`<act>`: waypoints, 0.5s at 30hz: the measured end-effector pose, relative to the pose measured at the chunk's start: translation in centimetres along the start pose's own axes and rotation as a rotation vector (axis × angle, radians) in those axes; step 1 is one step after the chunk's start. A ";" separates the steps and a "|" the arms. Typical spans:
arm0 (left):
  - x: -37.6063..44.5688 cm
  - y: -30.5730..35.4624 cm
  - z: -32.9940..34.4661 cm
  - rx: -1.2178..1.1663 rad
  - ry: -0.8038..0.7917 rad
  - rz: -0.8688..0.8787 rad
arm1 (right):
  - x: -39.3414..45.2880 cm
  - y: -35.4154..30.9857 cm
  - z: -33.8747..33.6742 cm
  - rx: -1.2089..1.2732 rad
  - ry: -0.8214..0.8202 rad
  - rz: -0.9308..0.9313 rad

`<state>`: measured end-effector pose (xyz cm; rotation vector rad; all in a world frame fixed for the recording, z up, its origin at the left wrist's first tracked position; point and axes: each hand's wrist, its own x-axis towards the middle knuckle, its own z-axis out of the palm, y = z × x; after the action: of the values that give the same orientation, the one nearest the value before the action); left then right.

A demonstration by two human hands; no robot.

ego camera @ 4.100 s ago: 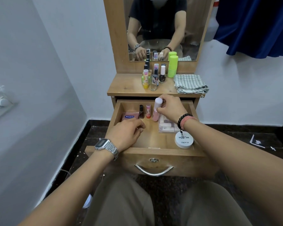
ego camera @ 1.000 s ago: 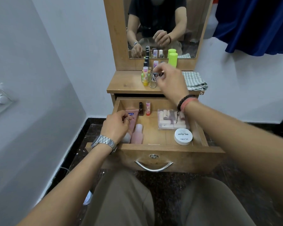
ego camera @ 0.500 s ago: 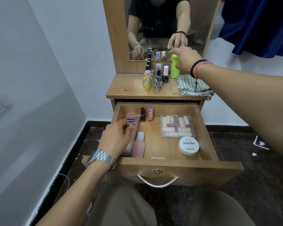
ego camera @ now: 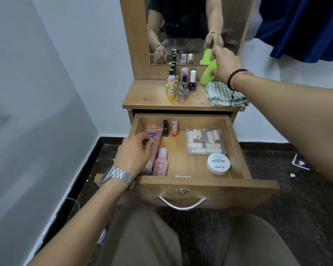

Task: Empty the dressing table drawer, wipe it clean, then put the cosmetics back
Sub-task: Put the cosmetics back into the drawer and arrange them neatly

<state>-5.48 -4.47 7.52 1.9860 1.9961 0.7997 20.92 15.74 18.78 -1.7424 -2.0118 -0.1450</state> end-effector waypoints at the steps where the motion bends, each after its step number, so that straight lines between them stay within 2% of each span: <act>1: 0.0 0.0 0.0 -0.005 0.002 0.002 | -0.5 0.2 -0.4 0.030 0.032 0.004; 6: -0.1 0.3 -0.2 -0.016 0.024 0.035 | -4.4 0.5 -4.2 0.124 0.193 -0.010; 9: -0.2 0.6 -0.4 -0.050 0.010 0.075 | -7.8 0.1 -6.3 0.144 0.230 -0.076; 11: -0.1 1.0 -0.6 -0.080 -0.008 0.116 | -10.4 -0.6 -6.8 0.166 0.180 -0.136; 15: 0.4 2.0 -0.6 -0.078 -0.067 0.226 | -14.3 -3.4 -5.0 0.263 -0.029 -0.192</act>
<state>-4.10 -4.33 9.13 2.1886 1.6977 0.8314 20.27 0.20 18.06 -1.3979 -2.1095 0.0810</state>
